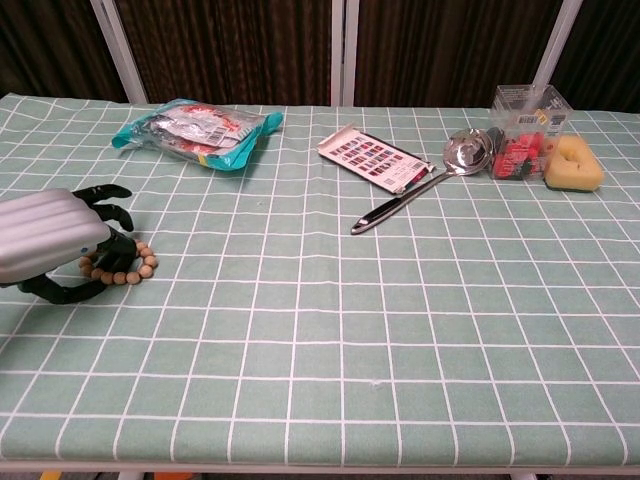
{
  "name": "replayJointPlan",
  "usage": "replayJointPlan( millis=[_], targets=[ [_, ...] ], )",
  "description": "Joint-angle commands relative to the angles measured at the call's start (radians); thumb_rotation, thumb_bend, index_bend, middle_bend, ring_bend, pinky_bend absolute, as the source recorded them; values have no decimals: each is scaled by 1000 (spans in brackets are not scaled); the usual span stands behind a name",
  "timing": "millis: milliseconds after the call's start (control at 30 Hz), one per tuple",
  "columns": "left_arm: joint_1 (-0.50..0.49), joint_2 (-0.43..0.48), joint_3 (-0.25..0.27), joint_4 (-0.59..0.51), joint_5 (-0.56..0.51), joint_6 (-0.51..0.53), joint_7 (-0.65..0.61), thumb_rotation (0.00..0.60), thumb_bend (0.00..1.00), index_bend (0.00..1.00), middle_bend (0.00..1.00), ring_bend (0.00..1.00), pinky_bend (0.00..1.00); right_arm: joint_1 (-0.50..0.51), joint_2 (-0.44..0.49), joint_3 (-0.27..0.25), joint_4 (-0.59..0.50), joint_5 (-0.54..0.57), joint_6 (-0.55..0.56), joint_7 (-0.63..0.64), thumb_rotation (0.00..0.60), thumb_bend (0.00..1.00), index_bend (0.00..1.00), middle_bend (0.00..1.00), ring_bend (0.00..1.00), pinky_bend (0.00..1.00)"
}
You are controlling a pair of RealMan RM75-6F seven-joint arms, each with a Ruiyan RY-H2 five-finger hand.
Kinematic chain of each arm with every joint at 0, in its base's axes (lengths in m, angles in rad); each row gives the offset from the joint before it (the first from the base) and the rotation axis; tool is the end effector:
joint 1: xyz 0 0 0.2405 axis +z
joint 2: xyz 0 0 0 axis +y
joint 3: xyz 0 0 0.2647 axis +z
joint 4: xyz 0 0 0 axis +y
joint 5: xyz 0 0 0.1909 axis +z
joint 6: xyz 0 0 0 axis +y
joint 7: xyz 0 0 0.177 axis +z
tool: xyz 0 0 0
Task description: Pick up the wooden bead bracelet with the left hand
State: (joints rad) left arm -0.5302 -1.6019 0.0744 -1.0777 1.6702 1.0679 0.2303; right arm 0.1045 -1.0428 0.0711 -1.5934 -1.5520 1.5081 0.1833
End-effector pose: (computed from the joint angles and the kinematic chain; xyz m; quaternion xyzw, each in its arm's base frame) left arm -0.2539 0.3056 -0.0326 -0.8555 -0.1871 -0.2667 0.4025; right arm -0.3011 -0.2232 0.2100 0.5875 -0.3834 0.4435 0.5578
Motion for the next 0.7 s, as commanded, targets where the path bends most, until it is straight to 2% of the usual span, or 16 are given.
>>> replayJointPlan(
  millis=[33, 100, 200, 433, 567, 700],
  targets=[
    [4, -6, 1, 10, -4, 9, -2, 600, 328, 506, 531, 221, 21, -1, 1, 0, -3, -2, 2, -4, 600, 198, 0, 75, 0, 0],
    [6, -10, -1, 12, -3, 23, -27, 600, 368, 528, 548, 236, 30, -2, 2, 0, -6, -2, 3, -6, 600, 199, 0, 76, 0, 0],
    [12, -12, -6, 8, -4, 62, -137, 600, 433, 558, 577, 268, 51, -4, 2, 0, -9, -2, 7, -8, 600, 199, 0, 76, 0, 0],
    [20, 29, -54, -86, -65, 120, -684, 600, 506, 586, 606, 296, 80, -11, 4, 0, -10, -7, 21, -6, 600, 198, 0, 76, 0, 0],
    [12, 80, -82, -196, -127, 73, -1001, 600, 512, 587, 609, 296, 88, -13, 4, 1, -8, -10, 27, -2, 600, 198, 0, 76, 0, 0],
    [-8, 150, -89, -324, -168, -20, -1321, 600, 514, 587, 610, 296, 92, -16, 2, 2, -3, -9, 31, 2, 600, 198, 0, 76, 0, 0]
  ],
)
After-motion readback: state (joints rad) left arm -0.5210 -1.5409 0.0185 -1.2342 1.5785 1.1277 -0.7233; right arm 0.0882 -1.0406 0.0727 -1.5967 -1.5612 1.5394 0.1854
